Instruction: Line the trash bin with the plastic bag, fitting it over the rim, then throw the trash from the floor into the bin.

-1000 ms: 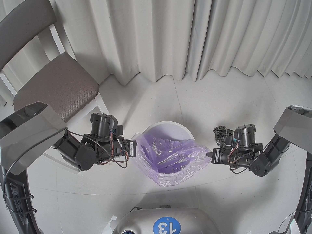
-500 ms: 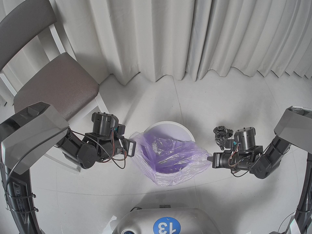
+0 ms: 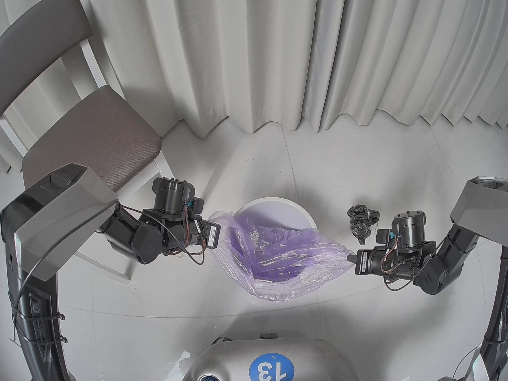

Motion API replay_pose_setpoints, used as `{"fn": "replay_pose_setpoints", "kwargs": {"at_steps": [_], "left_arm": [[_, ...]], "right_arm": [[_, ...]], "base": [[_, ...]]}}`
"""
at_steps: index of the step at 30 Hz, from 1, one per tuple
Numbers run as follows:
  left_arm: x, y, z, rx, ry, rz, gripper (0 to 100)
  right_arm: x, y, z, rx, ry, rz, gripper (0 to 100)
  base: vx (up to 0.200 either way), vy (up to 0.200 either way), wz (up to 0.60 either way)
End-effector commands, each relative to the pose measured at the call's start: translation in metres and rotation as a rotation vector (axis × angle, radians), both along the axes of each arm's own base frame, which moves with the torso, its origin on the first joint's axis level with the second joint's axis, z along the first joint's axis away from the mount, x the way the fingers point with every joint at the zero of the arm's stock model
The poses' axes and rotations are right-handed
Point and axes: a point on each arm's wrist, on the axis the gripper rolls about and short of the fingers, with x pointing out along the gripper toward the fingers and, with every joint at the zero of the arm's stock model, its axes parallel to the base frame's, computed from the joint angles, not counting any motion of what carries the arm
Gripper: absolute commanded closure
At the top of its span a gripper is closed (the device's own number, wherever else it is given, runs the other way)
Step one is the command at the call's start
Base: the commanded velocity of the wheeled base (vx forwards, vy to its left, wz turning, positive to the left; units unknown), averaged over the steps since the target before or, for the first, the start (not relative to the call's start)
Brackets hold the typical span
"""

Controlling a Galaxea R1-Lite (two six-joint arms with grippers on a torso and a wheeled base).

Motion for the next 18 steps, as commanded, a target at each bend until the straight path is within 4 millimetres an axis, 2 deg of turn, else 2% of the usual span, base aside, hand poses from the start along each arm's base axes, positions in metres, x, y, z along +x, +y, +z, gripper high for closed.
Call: {"fn": "replay_pose_setpoints", "kwargs": {"at_steps": [1, 6, 9, 11, 18], "left_arm": [[-0.004, -0.005, 0.004, -0.006, -0.005, -0.013, 100], [-0.011, -0.005, 0.004, -0.024, 0.007, -0.007, 100], [-0.016, -0.004, 0.008, -0.044, 0.016, 0.007, 100], [-0.019, -0.003, 0.018, -0.071, 0.004, 0.016, 100], [-0.019, -0.011, 0.02, -0.082, -0.013, 0.001, 100]], "right_arm": [[-0.004, -0.001, -0.01, -0.018, 0.03, 0.009, 0], [-0.008, -0.003, -0.006, -0.018, 0.03, 0.006, 0], [-0.018, -0.005, 0.01, -0.015, 0.004, 0.007, 0], [-0.026, -0.007, 0.02, -0.012, -0.009, 0.008, 0], [-0.05, -0.01, 0.046, 0.002, -0.061, 0.017, 0]], "base": [[0.0, 0.0, 0.0], [0.0, 0.0, 0.0], [0.0, 0.0, 0.0], [0.0, 0.0, 0.0], [0.0, 0.0, 0.0]]}}
